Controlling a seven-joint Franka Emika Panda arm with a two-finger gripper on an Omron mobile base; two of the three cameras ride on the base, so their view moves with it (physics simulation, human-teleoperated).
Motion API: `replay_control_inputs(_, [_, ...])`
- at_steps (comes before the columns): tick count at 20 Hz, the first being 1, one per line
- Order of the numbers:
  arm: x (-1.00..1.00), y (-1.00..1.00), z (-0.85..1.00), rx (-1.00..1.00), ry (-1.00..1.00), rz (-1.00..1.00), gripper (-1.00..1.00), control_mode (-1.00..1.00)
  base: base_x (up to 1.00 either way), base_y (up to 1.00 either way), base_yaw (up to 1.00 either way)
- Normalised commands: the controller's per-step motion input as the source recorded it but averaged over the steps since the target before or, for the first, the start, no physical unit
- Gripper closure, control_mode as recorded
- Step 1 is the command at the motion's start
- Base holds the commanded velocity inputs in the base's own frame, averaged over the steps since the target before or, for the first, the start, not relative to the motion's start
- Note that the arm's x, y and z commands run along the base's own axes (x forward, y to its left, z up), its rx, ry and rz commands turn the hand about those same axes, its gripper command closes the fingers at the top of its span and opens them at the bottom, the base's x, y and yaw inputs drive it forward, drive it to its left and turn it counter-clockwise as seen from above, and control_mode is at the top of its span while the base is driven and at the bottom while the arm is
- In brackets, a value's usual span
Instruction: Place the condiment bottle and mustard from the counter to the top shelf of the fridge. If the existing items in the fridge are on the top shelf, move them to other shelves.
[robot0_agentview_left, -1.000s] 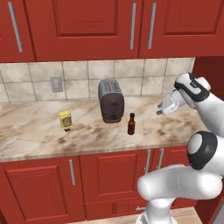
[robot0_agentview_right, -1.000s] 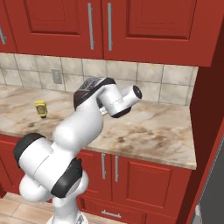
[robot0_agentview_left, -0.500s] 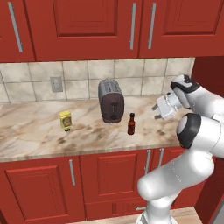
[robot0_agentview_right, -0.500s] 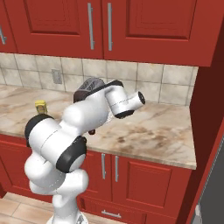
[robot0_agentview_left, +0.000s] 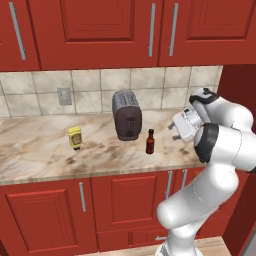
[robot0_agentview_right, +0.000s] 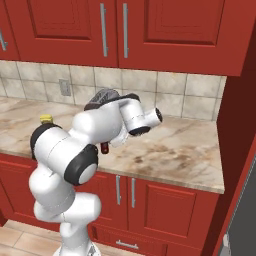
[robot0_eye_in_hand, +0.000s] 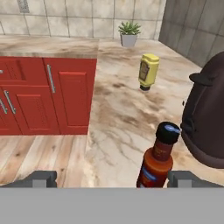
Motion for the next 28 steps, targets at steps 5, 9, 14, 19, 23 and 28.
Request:
replay_control_inputs(5, [0.18, 0.00, -0.36, 0.13, 0.00, 0.01, -1.00, -1.00, 0.00, 0.00, 0.00])
replay_control_inputs(9, [0.14, 0.08, -0.24, 0.09, 0.00, 0.00, -1.00, -1.00, 0.00, 0.00, 0.00])
replay_control_inputs(14, [0.22, 0.03, -0.03, 0.06, 0.00, 0.00, -1.00, -1.00, 0.00, 0.00, 0.00])
replay_control_inputs(19, [0.22, 0.05, -0.05, 0.15, 0.00, 0.00, -1.00, -1.00, 0.00, 0.00, 0.00])
replay_control_inputs(23, [0.24, 0.20, -0.12, 0.04, 0.00, 0.00, -1.00, -1.00, 0.00, 0.00, 0.00])
replay_control_inputs(28, [0.15, 0.07, -0.07, 0.00, 0.00, 0.00, -1.00, -1.00, 0.00, 0.00, 0.00])
